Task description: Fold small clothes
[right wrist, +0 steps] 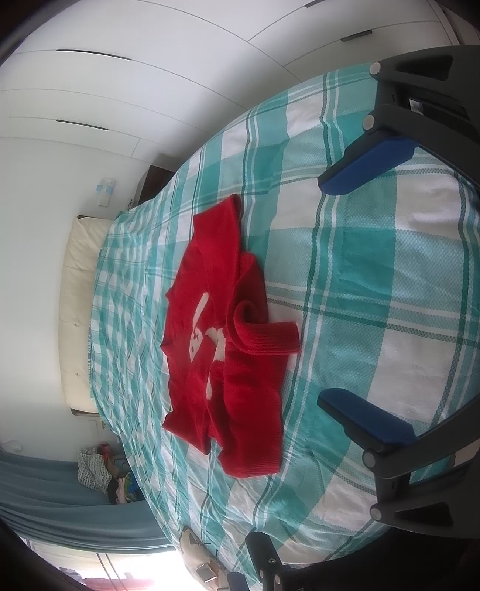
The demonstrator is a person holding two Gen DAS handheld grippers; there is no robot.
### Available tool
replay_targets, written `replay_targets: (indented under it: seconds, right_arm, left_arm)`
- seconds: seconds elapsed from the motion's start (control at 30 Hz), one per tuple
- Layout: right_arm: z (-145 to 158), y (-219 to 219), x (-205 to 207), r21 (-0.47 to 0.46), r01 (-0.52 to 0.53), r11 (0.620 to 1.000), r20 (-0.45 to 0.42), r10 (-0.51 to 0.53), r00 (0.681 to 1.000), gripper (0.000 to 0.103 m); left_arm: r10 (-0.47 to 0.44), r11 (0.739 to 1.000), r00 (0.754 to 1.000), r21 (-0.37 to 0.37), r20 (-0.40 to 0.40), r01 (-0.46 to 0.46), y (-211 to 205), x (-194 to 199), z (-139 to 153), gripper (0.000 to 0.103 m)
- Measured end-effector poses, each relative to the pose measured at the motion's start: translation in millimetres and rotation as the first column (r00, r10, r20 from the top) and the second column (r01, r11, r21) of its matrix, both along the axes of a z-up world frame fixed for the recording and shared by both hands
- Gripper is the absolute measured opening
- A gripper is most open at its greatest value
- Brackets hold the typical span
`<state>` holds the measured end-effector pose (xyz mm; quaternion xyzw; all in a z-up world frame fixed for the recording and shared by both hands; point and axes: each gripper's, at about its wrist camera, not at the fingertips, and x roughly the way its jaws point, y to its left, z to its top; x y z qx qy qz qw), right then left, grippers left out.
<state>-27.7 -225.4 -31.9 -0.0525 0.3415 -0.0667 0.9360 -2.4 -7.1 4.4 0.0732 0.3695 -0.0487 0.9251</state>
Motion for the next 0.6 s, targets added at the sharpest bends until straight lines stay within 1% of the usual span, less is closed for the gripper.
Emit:
replay_targets:
  seconds: [0.6]
  right_arm:
    - [-3.4, 3.5, 3.9, 0.007, -0.007, 1.000, -0.012, 0.007, 1.000, 0.103]
  left_arm:
    - [-0.009, 1.000, 1.000, -0.011, -0.024, 0.009, 2.3, 1.7, -5.8, 0.103]
